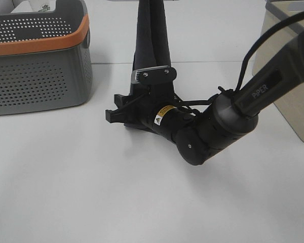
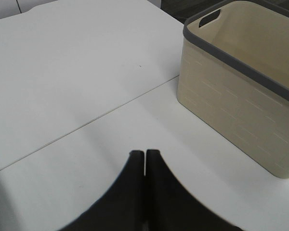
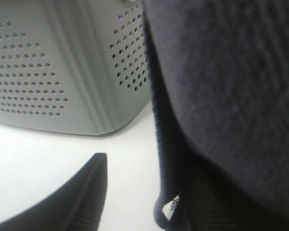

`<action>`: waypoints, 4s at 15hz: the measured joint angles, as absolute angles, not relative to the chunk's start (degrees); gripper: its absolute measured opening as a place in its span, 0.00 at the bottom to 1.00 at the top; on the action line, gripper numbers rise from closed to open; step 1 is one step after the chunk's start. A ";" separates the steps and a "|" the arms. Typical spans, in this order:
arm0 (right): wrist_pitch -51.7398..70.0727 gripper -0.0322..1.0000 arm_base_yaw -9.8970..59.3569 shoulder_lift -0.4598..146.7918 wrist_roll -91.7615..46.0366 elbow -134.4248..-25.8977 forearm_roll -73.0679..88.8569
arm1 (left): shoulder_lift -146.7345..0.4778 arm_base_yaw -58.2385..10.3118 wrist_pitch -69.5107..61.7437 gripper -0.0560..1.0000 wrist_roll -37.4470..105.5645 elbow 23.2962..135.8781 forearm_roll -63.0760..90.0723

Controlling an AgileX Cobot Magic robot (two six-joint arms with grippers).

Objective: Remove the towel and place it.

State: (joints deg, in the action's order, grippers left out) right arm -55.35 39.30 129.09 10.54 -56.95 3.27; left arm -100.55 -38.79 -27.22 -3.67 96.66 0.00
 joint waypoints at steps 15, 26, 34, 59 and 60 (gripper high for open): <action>-36.96 0.05 39.30 98.89 25.15 -33.35 -11.86 | -100.78 -33.23 -27.22 0.05 -18.56 101.70 -8.77; 23.20 0.05 35.64 72.82 3.21 -45.78 -16.90 | -101.93 -31.97 -24.69 0.05 -25.32 102.96 -6.42; 47.67 0.05 34.78 72.82 -17.07 -68.58 -27.62 | -98.26 -27.44 -10.37 0.05 -42.06 86.00 -7.28; 6.99 0.05 11.52 90.99 8.54 -77.46 -50.25 | -114.53 -22.69 11.86 0.05 -42.11 96.77 -9.45; 5.56 0.05 10.31 92.88 9.51 -79.35 -50.25 | -115.34 -22.69 11.86 0.05 -41.25 98.09 -9.45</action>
State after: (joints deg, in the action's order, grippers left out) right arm 5.56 10.31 92.88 9.51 -79.35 -50.25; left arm -115.34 -22.69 11.86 -41.25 98.09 -9.45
